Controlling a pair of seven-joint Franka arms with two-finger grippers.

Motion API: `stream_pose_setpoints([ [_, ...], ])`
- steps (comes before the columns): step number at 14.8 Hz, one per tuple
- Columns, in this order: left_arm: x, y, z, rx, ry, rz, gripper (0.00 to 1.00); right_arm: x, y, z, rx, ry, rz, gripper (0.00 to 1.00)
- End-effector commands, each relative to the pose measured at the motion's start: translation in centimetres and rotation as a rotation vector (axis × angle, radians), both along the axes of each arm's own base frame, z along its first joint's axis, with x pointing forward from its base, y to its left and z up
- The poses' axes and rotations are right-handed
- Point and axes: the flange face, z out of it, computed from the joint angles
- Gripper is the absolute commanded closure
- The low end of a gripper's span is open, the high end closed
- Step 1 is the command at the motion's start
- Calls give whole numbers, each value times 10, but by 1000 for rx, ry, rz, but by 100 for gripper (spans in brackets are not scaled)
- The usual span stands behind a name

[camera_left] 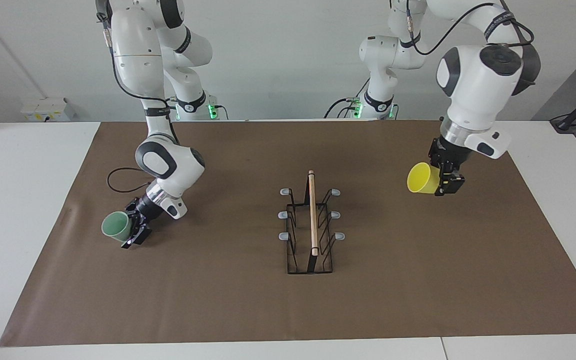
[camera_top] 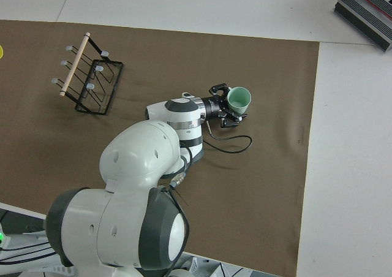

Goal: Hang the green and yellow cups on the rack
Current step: 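Carry the yellow cup with the left gripper toward the rack's near hooks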

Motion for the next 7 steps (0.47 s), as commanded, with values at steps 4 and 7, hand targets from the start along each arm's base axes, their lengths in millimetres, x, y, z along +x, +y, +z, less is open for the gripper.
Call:
stream_pose_setpoints([
  [4,-40,-83,-13,339,-14,4,100,-3,-10,-6,25,-6,14,82],
  [7,-51,-116,-44,479,11,25,100,-1,-10,-5,25,-9,14,100],
])
